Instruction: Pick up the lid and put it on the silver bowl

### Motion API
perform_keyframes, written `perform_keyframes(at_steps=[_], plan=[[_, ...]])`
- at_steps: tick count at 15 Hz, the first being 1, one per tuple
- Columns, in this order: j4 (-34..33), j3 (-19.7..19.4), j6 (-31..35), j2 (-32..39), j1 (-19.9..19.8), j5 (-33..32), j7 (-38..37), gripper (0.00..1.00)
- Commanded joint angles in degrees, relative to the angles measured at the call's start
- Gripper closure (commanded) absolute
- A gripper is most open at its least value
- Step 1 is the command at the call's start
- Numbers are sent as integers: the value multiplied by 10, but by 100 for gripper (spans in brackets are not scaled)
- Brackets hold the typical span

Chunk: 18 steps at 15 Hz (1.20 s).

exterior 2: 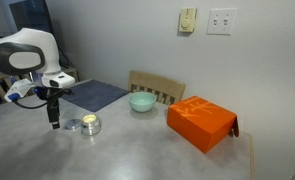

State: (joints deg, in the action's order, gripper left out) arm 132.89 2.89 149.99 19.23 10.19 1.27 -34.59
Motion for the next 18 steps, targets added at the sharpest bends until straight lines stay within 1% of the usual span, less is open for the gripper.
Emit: perform_keyframes(at_steps=[1, 4, 8, 11, 15, 18], plan=[[-43, -22, -18, 44, 20, -13, -6, 0], [-67, -26, -3, 69, 19, -4, 11, 0], [-102, -21, 10, 102, 10, 20, 25, 0], [-129, -22, -3, 130, 10, 37, 19, 0], [-163, -28, -15, 167, 14, 44, 17, 0], [-177, -26, -18, 175, 14, 49, 18, 0]])
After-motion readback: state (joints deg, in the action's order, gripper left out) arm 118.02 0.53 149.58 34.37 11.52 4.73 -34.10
